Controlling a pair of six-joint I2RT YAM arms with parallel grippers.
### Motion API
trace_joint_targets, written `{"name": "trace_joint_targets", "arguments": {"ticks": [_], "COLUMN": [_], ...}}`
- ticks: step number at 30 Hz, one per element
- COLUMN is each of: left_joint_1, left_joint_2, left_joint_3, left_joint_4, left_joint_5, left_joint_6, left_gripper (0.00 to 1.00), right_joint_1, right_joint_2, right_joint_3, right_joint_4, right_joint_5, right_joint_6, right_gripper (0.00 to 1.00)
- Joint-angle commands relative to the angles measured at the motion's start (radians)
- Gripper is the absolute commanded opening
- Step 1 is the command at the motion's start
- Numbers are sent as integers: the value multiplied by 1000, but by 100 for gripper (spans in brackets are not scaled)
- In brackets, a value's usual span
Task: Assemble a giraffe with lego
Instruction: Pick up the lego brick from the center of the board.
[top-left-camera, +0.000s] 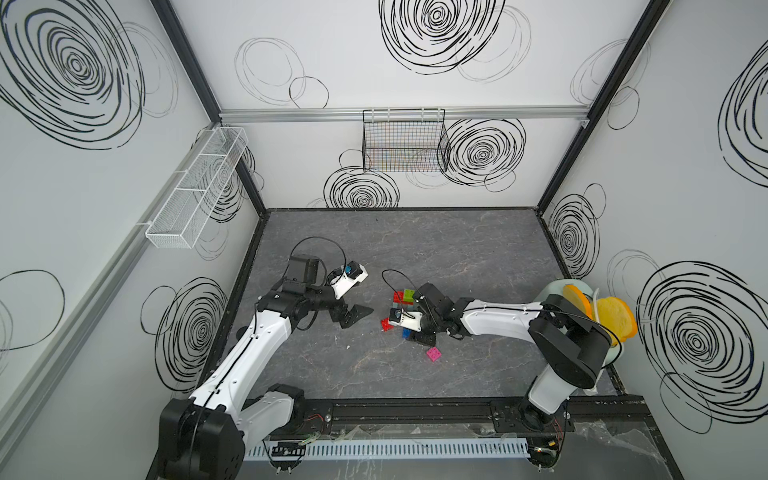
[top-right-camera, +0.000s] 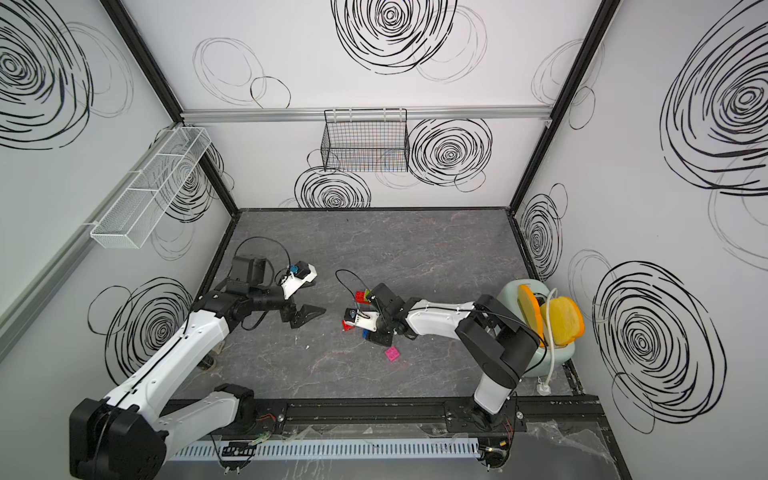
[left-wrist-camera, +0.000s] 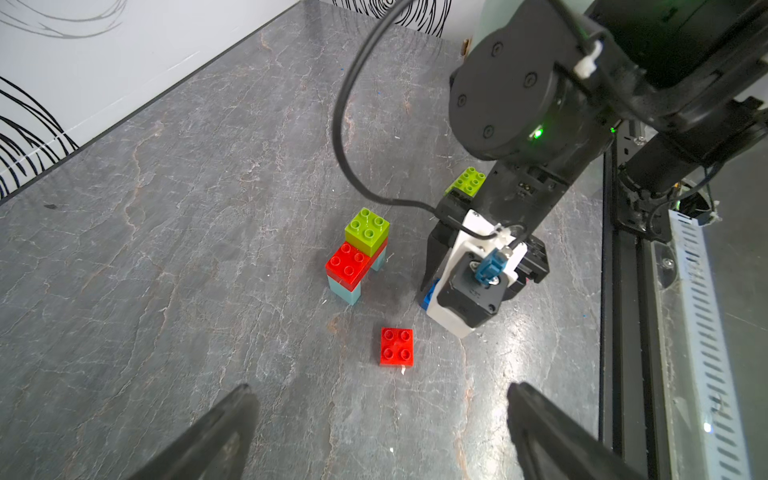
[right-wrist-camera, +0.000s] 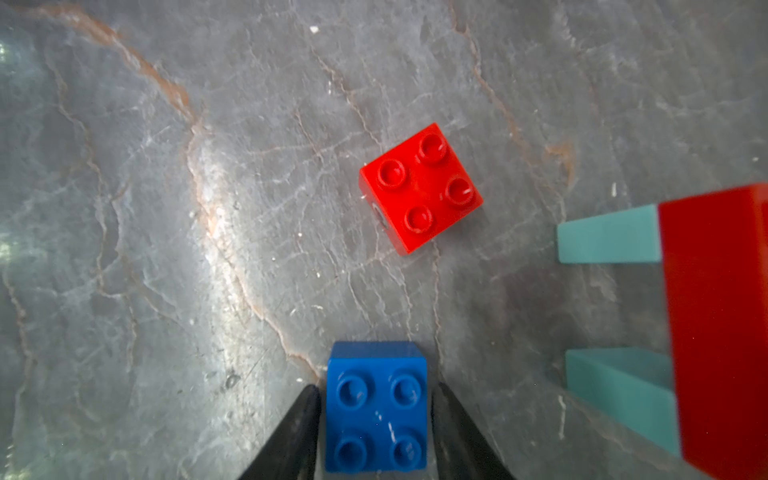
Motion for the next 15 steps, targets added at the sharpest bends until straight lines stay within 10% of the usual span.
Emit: {"name": "trace_joint_targets", "arguments": {"ticks": [1, 15], "left_joint_1": [1, 3], "left_joint_2": [-12, -12], "left_joint_3": [-17, -12], "left_joint_4": [25, 16], "left_joint_5": [18, 17], "left_joint_6": [10, 13], "left_gripper": [98, 98], "right_joint_1": [7, 3], "right_joint_2": [-10, 14], "right_joint_3": [15, 34], "right_joint_4": [-23, -39], "right_joint_5": [-21, -48], "right_joint_6": [-8, -9], "right_gripper": [50, 21]}}
